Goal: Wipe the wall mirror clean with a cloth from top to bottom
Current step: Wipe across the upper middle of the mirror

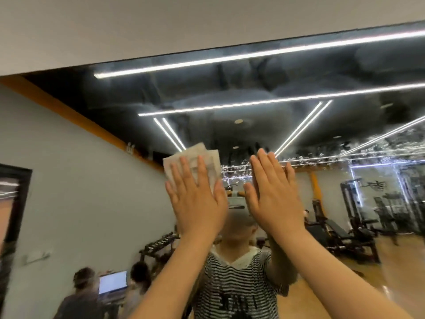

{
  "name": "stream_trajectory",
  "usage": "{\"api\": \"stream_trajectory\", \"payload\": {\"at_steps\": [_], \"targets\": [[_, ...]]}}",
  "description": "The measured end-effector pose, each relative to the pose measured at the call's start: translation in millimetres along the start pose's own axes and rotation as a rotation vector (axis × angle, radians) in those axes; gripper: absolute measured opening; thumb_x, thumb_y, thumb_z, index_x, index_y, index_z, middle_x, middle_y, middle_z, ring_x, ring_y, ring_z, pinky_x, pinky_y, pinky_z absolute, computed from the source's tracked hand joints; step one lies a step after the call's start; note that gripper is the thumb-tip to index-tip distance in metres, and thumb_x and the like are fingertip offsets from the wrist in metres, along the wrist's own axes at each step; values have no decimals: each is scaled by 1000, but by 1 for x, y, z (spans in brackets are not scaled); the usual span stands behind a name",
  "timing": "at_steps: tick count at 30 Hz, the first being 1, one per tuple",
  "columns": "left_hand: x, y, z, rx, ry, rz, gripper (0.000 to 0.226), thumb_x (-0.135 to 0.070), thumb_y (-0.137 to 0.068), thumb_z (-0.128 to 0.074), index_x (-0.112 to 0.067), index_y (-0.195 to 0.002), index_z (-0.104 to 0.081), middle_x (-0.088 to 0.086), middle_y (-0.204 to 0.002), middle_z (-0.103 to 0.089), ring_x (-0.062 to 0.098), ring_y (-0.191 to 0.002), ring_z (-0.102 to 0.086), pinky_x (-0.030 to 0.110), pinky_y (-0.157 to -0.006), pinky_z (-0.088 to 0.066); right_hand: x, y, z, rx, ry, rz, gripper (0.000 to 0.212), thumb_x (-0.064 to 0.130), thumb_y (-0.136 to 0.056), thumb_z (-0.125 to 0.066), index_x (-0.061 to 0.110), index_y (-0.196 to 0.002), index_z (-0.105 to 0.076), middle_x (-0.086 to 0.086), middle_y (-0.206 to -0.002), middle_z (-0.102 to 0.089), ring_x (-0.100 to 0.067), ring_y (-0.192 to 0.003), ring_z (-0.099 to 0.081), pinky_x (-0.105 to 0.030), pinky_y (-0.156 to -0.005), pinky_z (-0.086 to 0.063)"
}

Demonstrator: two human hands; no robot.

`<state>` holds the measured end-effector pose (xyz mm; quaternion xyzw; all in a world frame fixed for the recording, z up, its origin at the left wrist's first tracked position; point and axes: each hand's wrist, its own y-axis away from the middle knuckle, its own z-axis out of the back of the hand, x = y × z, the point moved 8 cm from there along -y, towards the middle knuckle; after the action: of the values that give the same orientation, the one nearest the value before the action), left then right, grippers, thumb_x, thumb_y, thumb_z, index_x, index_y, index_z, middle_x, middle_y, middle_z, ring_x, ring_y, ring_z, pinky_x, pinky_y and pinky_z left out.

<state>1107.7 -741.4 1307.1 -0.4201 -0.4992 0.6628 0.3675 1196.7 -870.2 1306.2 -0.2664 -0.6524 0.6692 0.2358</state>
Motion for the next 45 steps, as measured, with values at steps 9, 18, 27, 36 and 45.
{"api": "stream_trajectory", "payload": {"at_steps": [9,18,27,36,45], "targets": [[-15,4,-7,18,-83,-78,73,-57,-91,-5,-22,-156,-6,17,-162,-3,34,-149,2,47,-116,5,1,-7,12,26,-36,47,57,37,-94,-31,5,-135,-54,-15,-141,-52,-30,-131,-49,-54,-106,-35],[-18,3,0,13,-85,-35,77,-58,-88,-11,-19,-155,-15,15,-162,-7,33,-149,-1,47,-118,1,-115,-20,64,13,26,73,58,41,-87,-36,11,-136,-47,-10,-137,-50,-24,-129,-42,-52,-109,-28],[-18,1,3,25,-34,2,74,-52,-90,-24,-18,-155,-17,14,-162,-7,31,-149,-1,49,-118,-2,-213,2,51,92,48,-118,72,59,-91,-26,18,-150,-32,-10,-157,-28,-26,-146,-19,-59,-115,-13],[-25,-3,-3,-52,-118,4,70,-47,-94,-19,-14,-155,-12,18,-161,-7,34,-149,-2,47,-119,0,-217,2,50,33,19,-104,72,58,-90,-25,18,-149,-34,-10,-156,-30,-28,-145,-22,-59,-115,-13],[-129,9,-28,-28,-74,-4,67,-48,-93,0,-21,-152,15,12,-161,13,30,-147,18,50,-117,11,-215,5,51,42,38,-110,71,55,-91,-24,17,-150,-30,-10,-157,-27,-28,-146,-20,-58,-116,-12]]}}
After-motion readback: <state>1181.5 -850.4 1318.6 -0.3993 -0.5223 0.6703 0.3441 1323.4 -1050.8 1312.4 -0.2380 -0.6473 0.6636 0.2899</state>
